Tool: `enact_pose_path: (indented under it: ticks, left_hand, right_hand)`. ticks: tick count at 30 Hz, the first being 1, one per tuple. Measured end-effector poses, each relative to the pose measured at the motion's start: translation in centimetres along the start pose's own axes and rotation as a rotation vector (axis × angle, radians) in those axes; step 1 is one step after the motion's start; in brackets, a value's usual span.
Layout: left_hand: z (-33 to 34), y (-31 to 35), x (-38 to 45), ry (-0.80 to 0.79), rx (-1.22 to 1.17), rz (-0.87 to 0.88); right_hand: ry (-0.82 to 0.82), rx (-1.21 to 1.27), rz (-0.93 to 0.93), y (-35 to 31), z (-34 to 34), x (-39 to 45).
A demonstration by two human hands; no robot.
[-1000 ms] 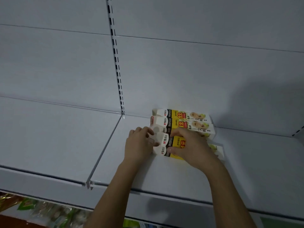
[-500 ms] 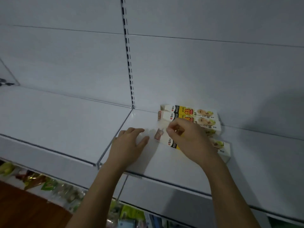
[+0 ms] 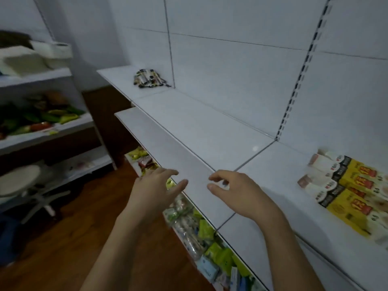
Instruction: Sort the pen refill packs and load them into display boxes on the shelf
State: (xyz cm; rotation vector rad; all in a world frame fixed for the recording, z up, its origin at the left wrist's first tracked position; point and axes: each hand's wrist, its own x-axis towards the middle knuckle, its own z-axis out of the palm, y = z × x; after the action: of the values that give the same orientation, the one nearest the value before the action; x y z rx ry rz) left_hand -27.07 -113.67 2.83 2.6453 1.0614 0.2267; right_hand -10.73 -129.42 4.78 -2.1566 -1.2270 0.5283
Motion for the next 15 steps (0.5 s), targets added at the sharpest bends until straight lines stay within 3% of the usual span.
enact_pose_path:
  ticks: [5, 12, 15]
  left_hand:
    - [-1.2, -8.2, 0.5, -0.024, -0.048, -0.096]
    - [-3.2, -20.7, 3.5, -0.017, -0.031, -0.161]
    - [-3.7, -25.3, 4.5, -0.047, -0.054, -0.217]
  right_hand:
    - [-0.105, -0.089, -0.052, -4.4, 4.9, 4.8]
    - [-0.085, -0.111, -0.049, -11.8, 13.5, 12.8]
    - [-0.156, -0.128, -0.043, -14.5, 17.1, 16.1]
